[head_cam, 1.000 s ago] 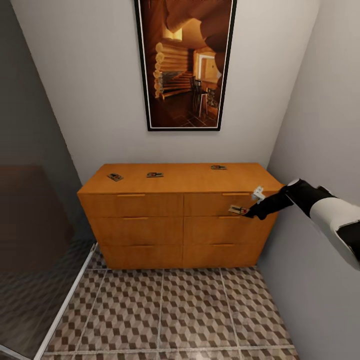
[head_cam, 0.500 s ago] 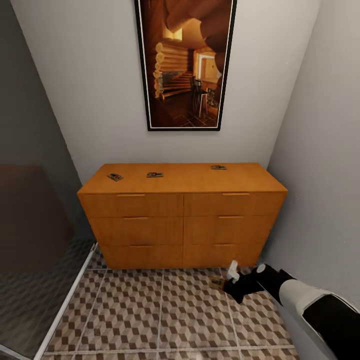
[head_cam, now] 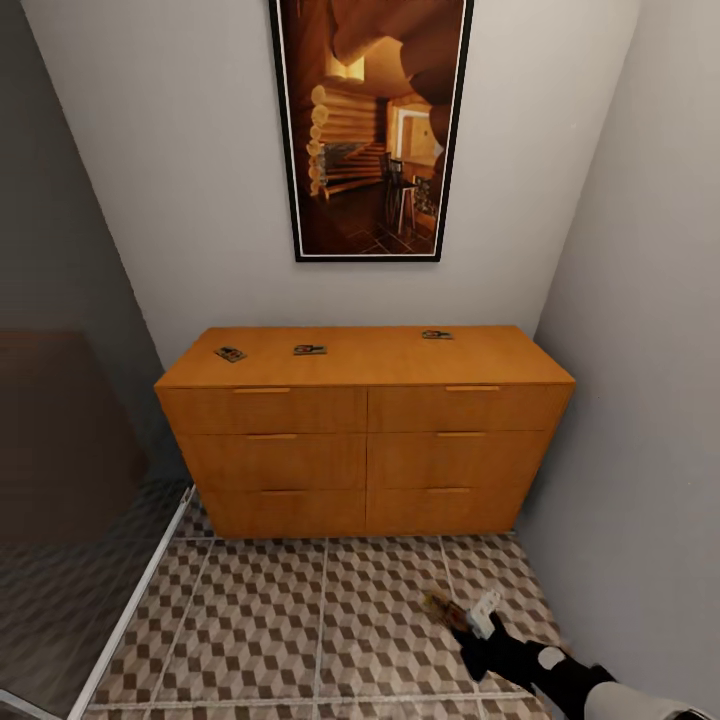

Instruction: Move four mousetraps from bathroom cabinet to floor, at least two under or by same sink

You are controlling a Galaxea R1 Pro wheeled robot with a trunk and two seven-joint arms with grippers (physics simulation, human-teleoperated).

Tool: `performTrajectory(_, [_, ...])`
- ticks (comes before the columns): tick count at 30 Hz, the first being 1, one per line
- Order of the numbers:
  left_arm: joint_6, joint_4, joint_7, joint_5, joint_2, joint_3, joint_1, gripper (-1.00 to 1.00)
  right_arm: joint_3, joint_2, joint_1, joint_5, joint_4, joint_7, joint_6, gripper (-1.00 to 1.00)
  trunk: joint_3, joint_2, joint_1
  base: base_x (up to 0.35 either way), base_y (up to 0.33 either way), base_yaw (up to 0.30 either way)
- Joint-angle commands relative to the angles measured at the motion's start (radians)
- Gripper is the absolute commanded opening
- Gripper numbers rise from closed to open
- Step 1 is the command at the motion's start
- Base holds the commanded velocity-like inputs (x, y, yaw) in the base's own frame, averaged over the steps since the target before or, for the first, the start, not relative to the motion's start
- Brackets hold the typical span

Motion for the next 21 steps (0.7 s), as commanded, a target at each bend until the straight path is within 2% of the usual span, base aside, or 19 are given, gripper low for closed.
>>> performTrajectory(1, [-0.006,0.001,-0.001,0.002,0.000,-0.003,-0.002,1.00,0.006,0.001,0.012,-0.050,0.000,-0.008,-0.023,-1.00,-0.001,-0.001,0.000,0.000,0.000,0.000])
performTrajectory(3, [-0.003,-0.021,0.002,0.003,-0.001,0.002,-0.002,1.00,0.006,0.011,0.055,-0.179,0.001,-0.051,-0.106,-1.00,-0.001,-0.001,0.000,0.000,0.000,0.000])
performTrajectory(4, [-0.002,-0.029,0.003,0.003,-0.001,0.004,-0.002,1.00,0.006,0.014,0.065,-0.208,0.001,-0.061,-0.128,-1.00,-0.001,-0.001,0.000,0.000,0.000,0.000])
performTrajectory(6, [0.007,-0.073,0.019,0.005,-0.003,0.013,-0.002,1.00,0.005,0.028,0.102,-0.305,0.002,-0.111,-0.212,-1.00,-0.001,-0.001,0.000,0.000,0.000,0.000])
performTrajectory(7, [0.012,-0.086,0.026,0.007,-0.004,0.015,-0.002,1.00,0.005,0.032,0.111,-0.324,0.002,-0.127,-0.232,-1.00,-0.001,-0.001,0.000,0.000,0.000,0.000])
performTrajectory(9, [0.047,-0.140,0.065,0.012,-0.014,0.021,-0.002,1.00,0.005,0.049,0.136,-0.374,0.003,-0.210,-0.310,-1.00,-0.001,-0.001,0.000,0.000,0.000,0.000])
performTrajectory(13, [0.178,-0.277,0.120,0.017,-0.025,0.025,-0.002,1.00,0.006,0.079,0.181,-0.405,0.003,-0.400,-0.468,-1.00,-0.001,-0.001,0.000,0.000,0.000,0.000])
performTrajectory(16, [0.258,-0.355,0.128,0.023,-0.024,0.026,-0.002,1.00,0.005,0.107,0.205,-0.411,0.003,-0.481,-0.534,-1.00,-0.001,-0.001,0.000,0.000,0.000,0.000])
performTrajectory(21, [0.306,-0.470,0.133,0.065,-0.007,0.027,-0.002,1.00,0.005,0.128,0.233,-0.415,0.003,-0.538,-0.567,-1.00,-0.001,-0.001,0.000,0.000,0.000,0.000])
